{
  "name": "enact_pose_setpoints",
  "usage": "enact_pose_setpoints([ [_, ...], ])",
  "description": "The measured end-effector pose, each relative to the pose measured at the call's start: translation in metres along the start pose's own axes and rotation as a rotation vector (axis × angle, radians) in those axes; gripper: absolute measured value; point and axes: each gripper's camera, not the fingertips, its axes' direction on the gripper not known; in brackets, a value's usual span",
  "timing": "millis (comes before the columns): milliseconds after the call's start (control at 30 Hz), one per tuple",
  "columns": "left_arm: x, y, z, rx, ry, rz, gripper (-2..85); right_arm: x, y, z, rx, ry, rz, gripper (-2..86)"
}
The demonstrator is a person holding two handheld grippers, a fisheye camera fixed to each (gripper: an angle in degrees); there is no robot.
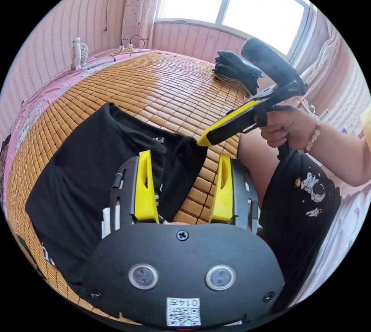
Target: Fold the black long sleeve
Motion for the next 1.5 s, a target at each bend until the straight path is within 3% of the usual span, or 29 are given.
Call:
enact_pose_setpoints([
  [133,0.013,-0.008,0.016,-0.048,-0.032,0.038,23.0,0.027,0.010,-0.021,0.050,-0.106,0.008,0.1],
  [267,0.016,-0.005,0.024,-0.067,-0.121,-0.002,13.9,0.052,0.021,-0.037,0.126,-0.310,0.020,0.2],
  [400,0.021,0.004,0.013,-0.057,-0.191,-0.055,4.1,0.062,0.027,-0.040,0.111,-0.348,0.000,0.4],
  [533,0.036,0.028,-0.011,-0.025,-0.168,-0.008,2.0,0.089,0.039,-0.046,0.145,-0.481,0.047,1.8],
  [833,0.076,0.106,-0.076,-0.045,-0.109,0.091,1.9,0.127,0.036,-0.049,0.352,-0.273,0.260,11.6],
  [967,0.074,0.120,-0.101,0.012,-0.126,0.070,2.0,0.112,0.025,-0.036,0.257,-0.181,0.196,2.4],
  [1233,0.069,0.118,-0.144,0.201,-0.038,0.113,1.7,0.103,0.058,-0.117,0.395,-0.154,0.122,0.4],
  [1500,-0.015,0.138,-0.210,0.432,0.045,-0.218,2.1,0.034,0.015,-0.169,0.421,-0.107,-0.068,1.2],
])
